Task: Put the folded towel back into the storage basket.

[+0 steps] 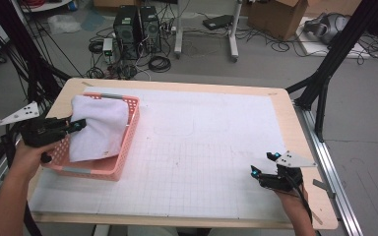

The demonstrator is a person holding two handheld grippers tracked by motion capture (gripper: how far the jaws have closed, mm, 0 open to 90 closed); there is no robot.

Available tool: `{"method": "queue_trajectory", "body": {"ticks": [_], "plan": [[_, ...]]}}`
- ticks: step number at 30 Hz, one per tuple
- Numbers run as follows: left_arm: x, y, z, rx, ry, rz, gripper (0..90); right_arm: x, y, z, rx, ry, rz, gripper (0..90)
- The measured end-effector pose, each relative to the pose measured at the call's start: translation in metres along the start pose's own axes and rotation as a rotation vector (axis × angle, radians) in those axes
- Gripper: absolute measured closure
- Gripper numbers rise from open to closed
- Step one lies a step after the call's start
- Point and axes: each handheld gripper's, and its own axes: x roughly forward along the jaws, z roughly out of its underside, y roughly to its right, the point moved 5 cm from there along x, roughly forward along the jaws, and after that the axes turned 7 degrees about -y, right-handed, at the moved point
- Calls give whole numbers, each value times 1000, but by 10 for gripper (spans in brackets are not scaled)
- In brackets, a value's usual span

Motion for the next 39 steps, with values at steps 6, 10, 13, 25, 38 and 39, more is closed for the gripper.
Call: {"method": "queue_trajectory", "body": {"ticks": [6, 10, 13, 25, 38, 39], "plan": [[17, -2, 4, -23, -41, 4, 755, -2, 0, 0, 0, 1, 1, 220], [21, 2, 2, -19, -23, 34, 755, -3, 1, 0, 7, 4, 2, 220], [23, -1, 3, -31, -39, 22, 755, -2, 1, 0, 3, 4, 4, 220], [33, -21, 15, -150, -224, -174, 680, -3, 0, -1, -2, 6, 2, 220], [4, -31, -6, -238, -131, -535, 343, -4, 1, 0, 3, 8, 1, 220], [6, -26, -6, -231, -148, -507, 347, -4, 1, -1, 1, 9, 3, 220]]}}
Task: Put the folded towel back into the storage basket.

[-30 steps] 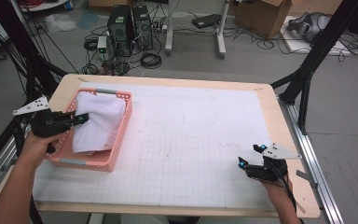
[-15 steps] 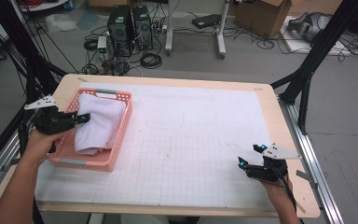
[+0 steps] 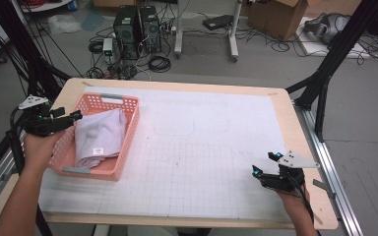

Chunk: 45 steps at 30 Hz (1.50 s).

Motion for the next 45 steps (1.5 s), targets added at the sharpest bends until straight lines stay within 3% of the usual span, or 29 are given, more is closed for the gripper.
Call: {"method": "queue_trajectory", "body": {"ticks": [5, 8, 9, 11, 12, 17, 22, 24, 26, 29, 31, 32, 33, 35, 37, 38, 39, 45], "plan": [[13, 10, 10, 17, -71, 44, 365, 1, -2, -1, -5, 1, -3, 220], [30, 17, 21, 39, -170, 58, 384, 0, -1, -1, -2, 1, -2, 220], [41, 19, 27, 61, -245, 55, 390, 0, -1, -1, -3, 3, -1, 220], [46, 21, 30, 70, -272, 55, 399, -1, 0, -1, 0, 4, 1, 220], [53, 24, 34, 93, -315, 67, 405, -1, 0, -1, 0, 4, -1, 220], [62, 29, 40, 129, -367, 102, 424, -1, 0, 0, 4, 4, -4, 220], [66, 35, 40, 166, -358, 141, 447, -1, 0, -1, -2, 6, -5, 220], [65, 33, 38, 167, -336, 142, 447, -1, -1, -1, 2, 4, -6, 220], [60, 30, 32, 150, -272, 121, 427, -1, -1, -2, 1, 5, -7, 220], [46, 27, 18, 114, -123, 98, 348, -2, 0, -2, 0, 6, -5, 220], [33, 28, 9, 89, -26, 111, 346, -2, 0, -2, 4, 7, -2, 220], [20, 32, 2, 77, 45, 134, 323, -2, 1, -2, 3, 9, 0, 220], [20, 32, 2, 77, 45, 134, 301, -2, 1, -2, 4, 9, -1, 220], [11, 38, -3, 63, 99, 150, 275, -2, 1, -2, 6, 11, -3, 220], [5, 48, -5, 80, 146, 155, 141, -2, 1, -2, 5, 9, -1, 220], [1, 60, -6, 93, 176, 182, 134, -2, 0, -3, 4, 13, -3, 220], [1, 60, -6, 93, 176, 182, 134, -2, 0, -3, 3, 14, -4, 220], [2, 99, -2, 127, 221, 262, 134, -4, 2, -5, 24, 39, -11, 220]]}}
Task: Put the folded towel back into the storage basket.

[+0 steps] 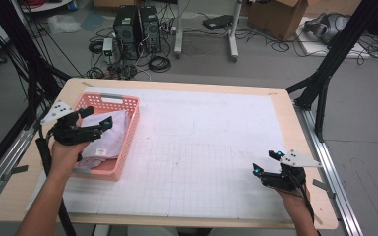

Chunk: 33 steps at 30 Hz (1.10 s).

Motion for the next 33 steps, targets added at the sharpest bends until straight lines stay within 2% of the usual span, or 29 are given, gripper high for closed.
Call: {"method": "queue_trajectory", "body": {"ticks": [4, 10, 14, 20, 22, 24, 28, 31, 33], "plan": [[7, 27, -2, 31, 11, 59, 140, -1, 2, 0, 14, 9, -1, 219], [25, 63, 0, 65, -20, 124, 150, -1, 3, 0, 16, 13, -4, 220], [41, 86, 6, 95, -53, 169, 153, -1, 4, 0, 19, 16, -7, 219], [55, 119, 19, 124, -61, 221, 155, -1, 5, 0, 21, 21, -9, 220], [59, 127, 26, 127, -64, 239, 155, -1, 5, -1, 19, 24, -10, 220], [63, 134, 33, 111, -63, 280, 156, -1, 4, -2, 18, 25, -14, 219], [68, 144, 49, 116, -66, 316, 160, -1, 4, -1, 17, 23, -14, 219], [72, 149, 61, 116, -81, 324, 161, -3, 3, 0, 16, 24, -11, 219], [74, 153, 66, 144, -93, 317, 163, -4, 3, 2, 19, 23, -9, 219]]}}
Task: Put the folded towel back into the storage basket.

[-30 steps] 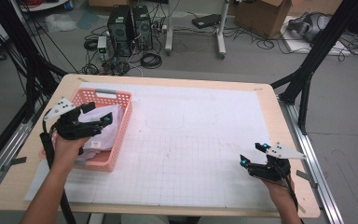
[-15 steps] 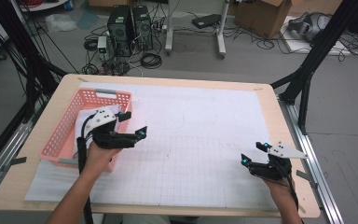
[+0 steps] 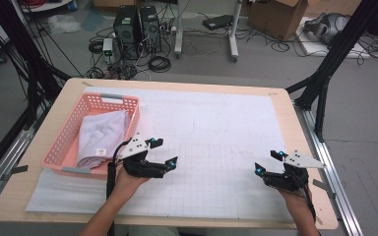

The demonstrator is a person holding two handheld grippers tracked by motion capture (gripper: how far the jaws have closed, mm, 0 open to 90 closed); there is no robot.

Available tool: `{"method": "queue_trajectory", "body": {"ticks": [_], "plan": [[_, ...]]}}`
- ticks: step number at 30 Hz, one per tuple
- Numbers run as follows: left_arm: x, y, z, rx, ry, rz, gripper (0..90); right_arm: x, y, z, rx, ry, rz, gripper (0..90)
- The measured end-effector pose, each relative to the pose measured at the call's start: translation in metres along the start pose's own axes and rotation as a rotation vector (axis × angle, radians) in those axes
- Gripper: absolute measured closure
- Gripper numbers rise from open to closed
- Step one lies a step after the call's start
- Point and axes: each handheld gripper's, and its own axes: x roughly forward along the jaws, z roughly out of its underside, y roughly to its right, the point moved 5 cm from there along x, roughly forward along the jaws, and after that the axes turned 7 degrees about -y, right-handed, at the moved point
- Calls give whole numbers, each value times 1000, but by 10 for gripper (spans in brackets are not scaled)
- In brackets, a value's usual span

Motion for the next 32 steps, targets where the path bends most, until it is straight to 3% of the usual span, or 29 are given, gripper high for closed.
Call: {"method": "queue_trajectory", "body": {"ticks": [7, 32], "plan": [[2, 3, 14, 3, -13, -11, 163, -1, -3, 1, -7, 1, 1, 219], [5, 1, 20, -3, -37, -8, 168, -2, -3, 1, -4, 5, -3, 219]]}}
